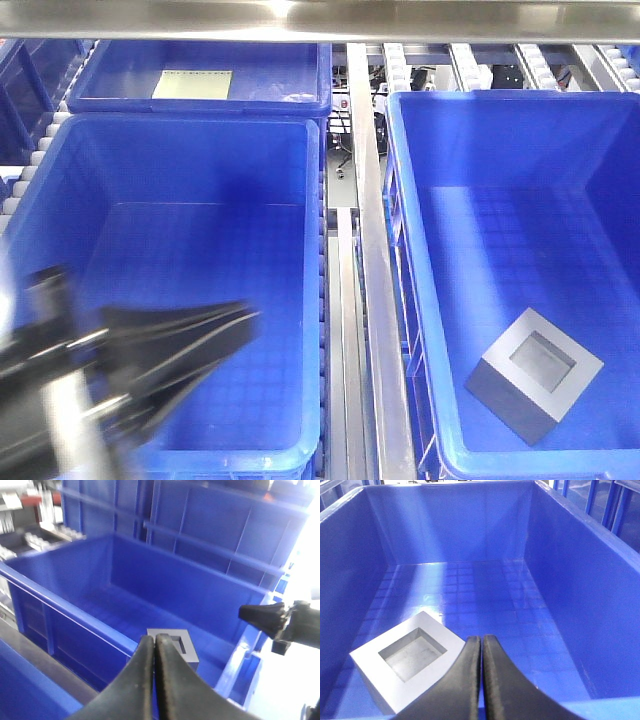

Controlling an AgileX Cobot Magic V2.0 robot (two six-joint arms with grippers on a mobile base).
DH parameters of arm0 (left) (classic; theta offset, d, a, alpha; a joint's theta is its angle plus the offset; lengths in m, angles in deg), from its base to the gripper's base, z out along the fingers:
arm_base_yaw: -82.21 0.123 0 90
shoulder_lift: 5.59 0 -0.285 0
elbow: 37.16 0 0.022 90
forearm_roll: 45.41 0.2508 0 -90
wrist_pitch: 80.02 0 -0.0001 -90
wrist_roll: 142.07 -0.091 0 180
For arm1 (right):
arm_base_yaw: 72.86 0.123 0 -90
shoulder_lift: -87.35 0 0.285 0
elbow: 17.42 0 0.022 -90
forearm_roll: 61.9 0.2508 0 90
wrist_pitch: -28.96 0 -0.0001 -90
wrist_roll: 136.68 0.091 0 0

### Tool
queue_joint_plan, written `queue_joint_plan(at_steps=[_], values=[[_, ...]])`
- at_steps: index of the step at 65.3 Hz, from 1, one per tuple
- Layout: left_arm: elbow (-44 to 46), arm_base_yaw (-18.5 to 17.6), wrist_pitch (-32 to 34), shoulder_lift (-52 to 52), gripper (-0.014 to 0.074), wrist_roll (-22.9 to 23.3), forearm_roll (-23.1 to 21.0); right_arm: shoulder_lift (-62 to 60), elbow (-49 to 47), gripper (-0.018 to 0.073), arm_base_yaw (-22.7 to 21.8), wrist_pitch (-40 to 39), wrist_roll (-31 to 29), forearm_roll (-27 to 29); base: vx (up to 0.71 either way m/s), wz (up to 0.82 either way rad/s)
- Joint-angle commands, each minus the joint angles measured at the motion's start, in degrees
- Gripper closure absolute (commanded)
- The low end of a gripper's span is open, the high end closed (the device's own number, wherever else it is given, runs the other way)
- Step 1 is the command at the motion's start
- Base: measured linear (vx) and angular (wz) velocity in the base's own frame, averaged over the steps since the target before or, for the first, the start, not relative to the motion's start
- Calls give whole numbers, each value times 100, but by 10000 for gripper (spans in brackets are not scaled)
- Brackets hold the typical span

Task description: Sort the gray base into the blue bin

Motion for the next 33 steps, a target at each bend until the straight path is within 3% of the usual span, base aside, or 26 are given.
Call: queue_joint_plan(at_steps=[1, 17, 33], values=[[-143, -4, 471, 535, 604, 9, -28, -10, 9, 564, -2, -385, -40, -33, 0, 0], [-635, -4, 418, 1558, 604, 14, -28, -10, 9, 564, -2, -385, -40, -33, 0, 0], [-685, -4, 273, 1797, 604, 14, -28, -10, 9, 564, -2, -385, -40, -33, 0, 0]])
